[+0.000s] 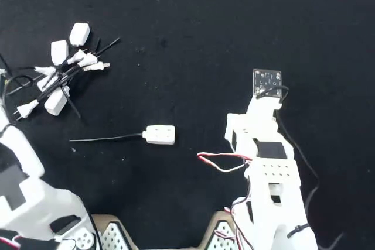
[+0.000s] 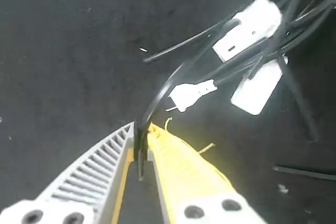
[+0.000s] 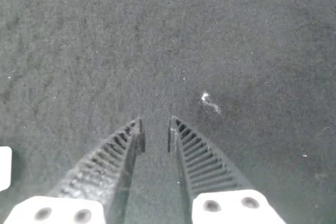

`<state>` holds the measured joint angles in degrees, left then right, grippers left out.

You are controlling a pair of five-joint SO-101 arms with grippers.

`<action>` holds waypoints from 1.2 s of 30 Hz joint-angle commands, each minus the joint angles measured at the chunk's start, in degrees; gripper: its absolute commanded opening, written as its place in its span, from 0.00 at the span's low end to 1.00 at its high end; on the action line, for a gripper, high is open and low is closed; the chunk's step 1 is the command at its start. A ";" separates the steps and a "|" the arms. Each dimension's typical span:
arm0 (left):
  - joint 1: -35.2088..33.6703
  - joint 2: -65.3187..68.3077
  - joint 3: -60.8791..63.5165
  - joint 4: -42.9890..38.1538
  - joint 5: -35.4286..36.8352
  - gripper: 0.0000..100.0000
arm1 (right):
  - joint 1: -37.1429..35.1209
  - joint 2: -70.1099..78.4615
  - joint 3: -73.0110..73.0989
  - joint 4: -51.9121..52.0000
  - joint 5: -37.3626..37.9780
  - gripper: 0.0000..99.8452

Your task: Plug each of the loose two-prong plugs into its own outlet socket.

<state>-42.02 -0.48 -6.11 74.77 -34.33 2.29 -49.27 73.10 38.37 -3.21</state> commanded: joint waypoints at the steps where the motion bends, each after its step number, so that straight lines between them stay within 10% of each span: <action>1: 4.35 -8.70 1.36 2.11 3.52 0.03 | 0.44 -0.13 -1.89 -1.32 -0.53 0.08; 17: 38.81 -31.03 10.24 13.45 11.96 0.03 | 2.20 -0.13 -2.33 -0.97 -0.88 0.08; 36: 60.44 -30.15 43.82 -27.08 13.36 0.03 | 6.95 -0.22 -3.38 -1.32 -1.05 0.08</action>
<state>17.58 -29.93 33.89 54.99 -21.67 8.53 -49.27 73.01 38.37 -3.74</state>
